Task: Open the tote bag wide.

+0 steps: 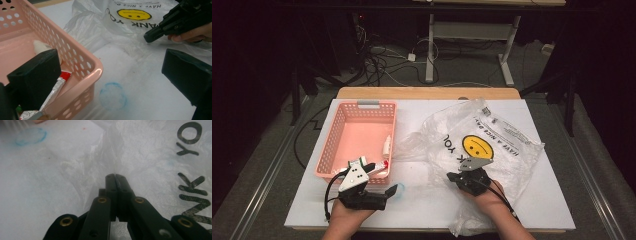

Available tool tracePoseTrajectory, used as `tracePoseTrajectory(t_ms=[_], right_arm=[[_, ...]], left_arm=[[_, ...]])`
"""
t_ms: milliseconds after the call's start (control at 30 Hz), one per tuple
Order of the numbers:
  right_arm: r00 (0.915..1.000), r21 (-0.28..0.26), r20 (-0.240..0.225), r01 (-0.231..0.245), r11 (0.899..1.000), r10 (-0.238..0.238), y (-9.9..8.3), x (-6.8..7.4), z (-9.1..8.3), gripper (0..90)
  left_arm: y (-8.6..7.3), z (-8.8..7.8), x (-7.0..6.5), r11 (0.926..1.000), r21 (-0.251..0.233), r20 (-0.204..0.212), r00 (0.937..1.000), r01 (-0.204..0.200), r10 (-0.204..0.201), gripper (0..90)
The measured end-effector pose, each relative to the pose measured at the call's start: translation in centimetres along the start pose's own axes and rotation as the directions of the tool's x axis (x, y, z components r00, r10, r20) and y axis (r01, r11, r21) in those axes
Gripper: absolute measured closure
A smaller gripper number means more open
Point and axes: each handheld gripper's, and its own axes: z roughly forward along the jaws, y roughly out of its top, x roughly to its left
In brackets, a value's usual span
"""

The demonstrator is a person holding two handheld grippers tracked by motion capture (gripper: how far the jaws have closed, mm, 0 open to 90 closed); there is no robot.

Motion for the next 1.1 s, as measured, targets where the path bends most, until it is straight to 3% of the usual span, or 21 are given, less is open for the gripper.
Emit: tracePoseTrajectory(t_ms=[267, 467, 600, 767, 967, 1100], right_arm=[[0.9999, -0.102, 0.009, -0.006, 0.995, 0.007, 0.2, -0.6, -1.7, 90.0], [0.9999, -0.136, 0.006, -0.011, 0.991, 0.012, 0.3, -1.0, -2.5, 90.0], [0.9989, -0.162, -0.002, -0.046, 0.986, 0.047, 0.3, -1.3, -3.0, 90.0], [0.9983, -0.193, 0.004, -0.056, 0.980, 0.058, 0.5, -1.4, -3.4, 90.0], [0.9986, -0.225, 0.019, -0.044, 0.973, 0.050, 0.6, -1.5, -4.2, 90.0], [0.9990, -0.246, 0.029, -0.025, 0.969, 0.033, 0.6, -1.6, -4.8, 90.0]], left_arm=[[0.1, 0.0, -0.3, 0.9998, -0.016, 0.041, 0.9991, -0.008, 0.008, 13.9], [0.1, 0.0, -0.6, 0.9997, -0.020, 0.053, 0.9984, -0.016, 0.017, 16.5], [0.1, 0.1, -0.5, 0.9998, -0.015, 0.055, 0.9984, -0.014, 0.015, 17.7], [0.1, 0.0, -0.6, 0.9997, -0.016, 0.072, 0.9972, -0.021, 0.022, 24.6], [0.2, 0.2, -1.0, 0.9994, -0.007, 0.096, 0.9948, -0.033, 0.034, 35.3], [0.1, 0.3, -1.0, 0.9994, -0.004, 0.093, 0.9951, -0.034, 0.035, 35.6]])
